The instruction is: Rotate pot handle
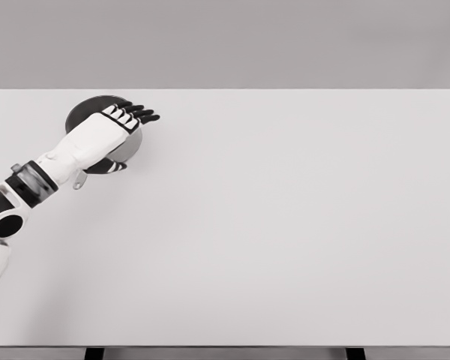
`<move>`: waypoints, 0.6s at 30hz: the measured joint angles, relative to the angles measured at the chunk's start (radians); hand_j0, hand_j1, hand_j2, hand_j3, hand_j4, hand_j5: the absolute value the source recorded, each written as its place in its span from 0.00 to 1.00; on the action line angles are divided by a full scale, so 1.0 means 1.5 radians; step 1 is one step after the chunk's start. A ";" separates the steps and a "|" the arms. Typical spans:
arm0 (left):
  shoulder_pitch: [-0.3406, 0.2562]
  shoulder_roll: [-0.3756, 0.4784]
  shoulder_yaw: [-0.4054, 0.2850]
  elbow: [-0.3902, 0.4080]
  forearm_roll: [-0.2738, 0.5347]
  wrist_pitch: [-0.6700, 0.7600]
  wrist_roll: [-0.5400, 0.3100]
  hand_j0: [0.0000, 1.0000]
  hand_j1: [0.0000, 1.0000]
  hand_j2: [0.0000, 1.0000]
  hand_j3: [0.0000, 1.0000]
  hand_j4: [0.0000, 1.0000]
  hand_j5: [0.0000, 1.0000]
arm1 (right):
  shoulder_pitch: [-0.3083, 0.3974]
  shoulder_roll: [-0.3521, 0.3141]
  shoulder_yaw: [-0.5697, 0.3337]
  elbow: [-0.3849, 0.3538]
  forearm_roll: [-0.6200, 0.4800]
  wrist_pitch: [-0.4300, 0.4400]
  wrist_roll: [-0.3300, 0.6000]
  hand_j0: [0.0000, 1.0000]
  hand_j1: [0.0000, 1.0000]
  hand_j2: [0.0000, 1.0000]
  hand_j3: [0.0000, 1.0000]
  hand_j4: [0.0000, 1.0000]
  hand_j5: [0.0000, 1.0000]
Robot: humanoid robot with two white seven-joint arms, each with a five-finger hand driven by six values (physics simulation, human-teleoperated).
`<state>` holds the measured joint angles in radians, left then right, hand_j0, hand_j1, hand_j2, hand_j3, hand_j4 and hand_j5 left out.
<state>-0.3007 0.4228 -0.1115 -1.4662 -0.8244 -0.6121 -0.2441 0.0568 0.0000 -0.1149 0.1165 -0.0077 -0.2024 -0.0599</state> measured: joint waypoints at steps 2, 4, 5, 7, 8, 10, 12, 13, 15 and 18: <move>-0.002 0.001 0.001 0.005 0.001 0.000 0.000 1.00 1.00 1.00 1.00 1.00 1.00 | 0.000 0.000 0.000 0.000 0.000 0.000 0.000 1.00 1.00 1.00 1.00 1.00 1.00; -0.002 0.001 0.003 0.011 0.001 0.000 0.001 1.00 1.00 1.00 1.00 1.00 1.00 | 0.000 0.000 0.000 0.000 0.000 0.000 0.000 1.00 1.00 1.00 1.00 1.00 1.00; -0.003 0.001 0.006 0.013 0.001 0.000 0.001 1.00 1.00 1.00 1.00 1.00 1.00 | 0.000 0.000 0.000 0.000 0.000 0.000 0.000 1.00 1.00 1.00 1.00 1.00 1.00; -0.004 0.003 0.011 0.016 0.001 0.000 0.001 1.00 1.00 1.00 1.00 1.00 1.00 | 0.000 0.000 0.000 0.000 0.000 0.000 0.000 1.00 1.00 1.00 1.00 1.00 1.00; -0.004 0.003 0.013 0.017 0.001 0.000 0.001 1.00 1.00 1.00 1.00 1.00 1.00 | 0.000 0.000 0.000 0.000 0.000 0.000 0.000 1.00 1.00 1.00 1.00 1.00 1.00; -0.004 0.004 0.015 0.018 0.001 0.000 0.001 1.00 1.00 1.00 1.00 1.00 1.00 | 0.000 0.000 0.000 0.000 0.000 0.000 0.000 1.00 1.00 1.00 1.00 1.00 1.00; -0.002 0.004 0.018 0.018 0.001 0.000 0.001 1.00 1.00 1.00 1.00 1.00 1.00 | 0.000 0.000 0.000 0.000 0.000 0.000 0.000 1.00 1.00 1.00 1.00 1.00 1.00; -0.002 0.005 0.021 0.018 0.001 0.000 0.001 1.00 1.00 1.00 1.00 1.00 1.00 | 0.000 0.000 0.000 0.000 0.000 0.000 0.000 1.00 1.00 1.00 1.00 1.00 1.00; -0.001 0.007 0.024 0.018 0.002 0.000 0.001 1.00 1.00 1.00 1.00 1.00 1.00 | 0.000 0.000 0.000 0.000 0.000 0.000 0.000 1.00 1.00 1.00 1.00 1.00 1.00; -0.001 0.008 0.026 0.018 0.002 0.000 0.001 1.00 1.00 1.00 1.00 1.00 1.00 | 0.000 0.000 0.000 0.000 0.000 0.000 0.000 1.00 1.00 1.00 1.00 1.00 1.00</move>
<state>-0.3022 0.4343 -0.0729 -1.4386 -0.8217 -0.6121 -0.2428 0.0568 0.0000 -0.1149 0.1165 -0.0078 -0.2024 -0.0599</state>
